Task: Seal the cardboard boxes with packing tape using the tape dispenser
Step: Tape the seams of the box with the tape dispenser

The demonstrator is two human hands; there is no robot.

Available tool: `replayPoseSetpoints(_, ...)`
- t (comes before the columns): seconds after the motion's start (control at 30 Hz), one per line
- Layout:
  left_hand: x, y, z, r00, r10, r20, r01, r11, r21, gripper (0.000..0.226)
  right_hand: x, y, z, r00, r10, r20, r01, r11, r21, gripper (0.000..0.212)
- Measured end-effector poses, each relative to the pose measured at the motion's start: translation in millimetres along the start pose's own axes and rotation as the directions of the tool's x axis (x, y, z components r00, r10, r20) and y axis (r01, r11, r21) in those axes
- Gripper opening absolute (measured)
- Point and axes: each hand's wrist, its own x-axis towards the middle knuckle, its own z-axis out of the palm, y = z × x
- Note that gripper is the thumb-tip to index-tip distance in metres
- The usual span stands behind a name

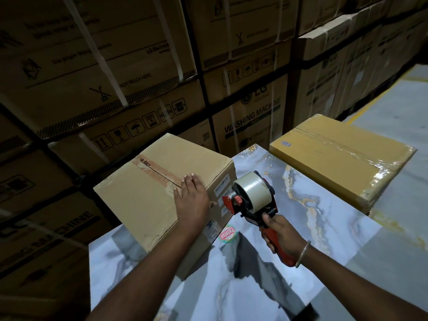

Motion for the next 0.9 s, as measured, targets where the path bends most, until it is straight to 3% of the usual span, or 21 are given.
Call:
replayPoseSetpoints(0.13, 1, 0, -2, 0.998, 0.047, 0.030, -0.046, 0.998, -0.034, 0.103, -2, -12, 8, 1.000, -0.026, 0.000, 0.026, 1.000, 0.009, 0.052)
replayPoseSetpoints(0.27, 2, -9, -4, 0.986, 0.145, 0.079, -0.145, 0.989, 0.001, 0.091, -2, -27, 18, 0.998, -0.070, 0.007, 0.070, 0.997, 0.012, 0.053)
replayPoseSetpoints(0.5, -11, -17, -1, 0.959, 0.282, 0.031, -0.283, 0.959, 0.027, 0.065, 2, -64, 42, 0.982, -0.145, 0.121, 0.148, 0.989, -0.021, 0.065)
replayPoseSetpoints(0.73, -40, -41, -5, 0.886, 0.459, 0.069, -0.463, 0.883, 0.075, 0.084, 21, -103, 67, 0.960, -0.121, 0.252, 0.142, 0.987, -0.069, 0.059)
replayPoseSetpoints(0.9, -76, -56, 11, 0.894, 0.436, -0.099, -0.427, 0.898, 0.101, 0.089, 40, -116, 79, 0.935, -0.038, 0.352, 0.065, 0.996, -0.068, 0.055)
